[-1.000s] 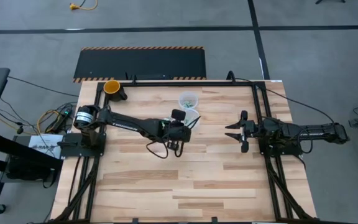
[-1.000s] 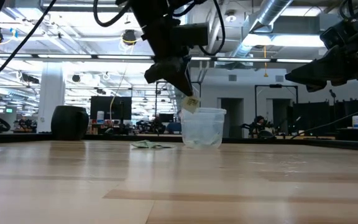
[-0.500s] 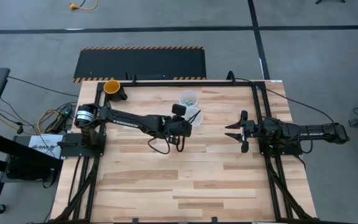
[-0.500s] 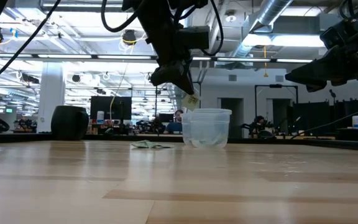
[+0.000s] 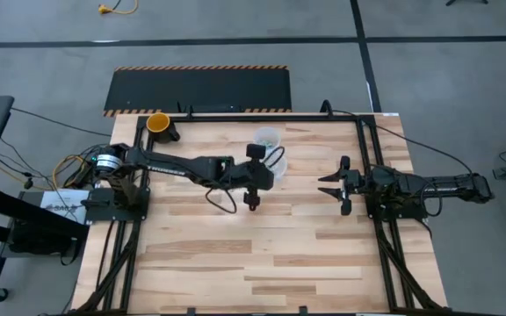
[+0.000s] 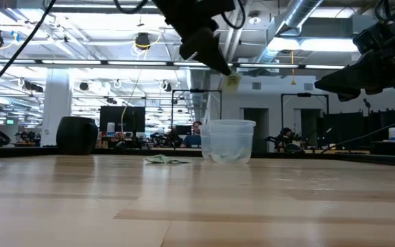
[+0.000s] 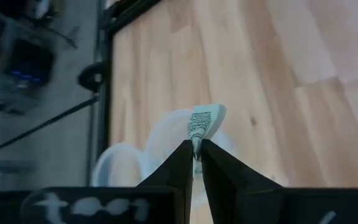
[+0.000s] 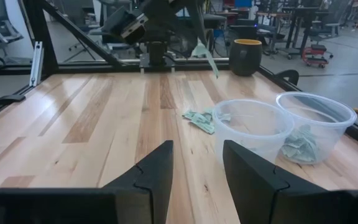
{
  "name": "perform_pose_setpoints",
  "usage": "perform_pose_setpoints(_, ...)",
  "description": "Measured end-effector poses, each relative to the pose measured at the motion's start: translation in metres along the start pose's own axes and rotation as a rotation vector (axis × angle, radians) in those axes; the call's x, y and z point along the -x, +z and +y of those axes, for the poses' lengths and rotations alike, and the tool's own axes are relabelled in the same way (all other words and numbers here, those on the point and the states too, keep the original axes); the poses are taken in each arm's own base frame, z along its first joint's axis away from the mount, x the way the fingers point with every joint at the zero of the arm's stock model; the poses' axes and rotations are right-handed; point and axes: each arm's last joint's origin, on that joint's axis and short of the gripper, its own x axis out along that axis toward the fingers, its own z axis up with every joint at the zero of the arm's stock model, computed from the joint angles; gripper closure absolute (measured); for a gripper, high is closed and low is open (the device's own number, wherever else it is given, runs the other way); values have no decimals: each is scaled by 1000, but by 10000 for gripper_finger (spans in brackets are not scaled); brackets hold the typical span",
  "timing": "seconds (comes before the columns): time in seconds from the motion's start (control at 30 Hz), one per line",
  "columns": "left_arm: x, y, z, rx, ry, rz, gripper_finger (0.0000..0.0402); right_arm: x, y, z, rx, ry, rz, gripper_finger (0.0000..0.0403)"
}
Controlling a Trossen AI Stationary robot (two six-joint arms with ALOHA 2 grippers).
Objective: Pick and place items into bin
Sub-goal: Put the green stevia packet into the bottom transparent bin
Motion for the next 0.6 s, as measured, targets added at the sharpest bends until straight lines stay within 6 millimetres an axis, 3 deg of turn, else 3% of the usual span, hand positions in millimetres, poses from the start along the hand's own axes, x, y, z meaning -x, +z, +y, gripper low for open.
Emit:
perform_pose_setpoints(0.3,-20,-20,35,103,-103,-36,375,0,0,0,0,0,0,269)
perform_pose_setpoints(0.6,-24,-31,43,122,-105,26,300,0,0,0,0,0,1,268)
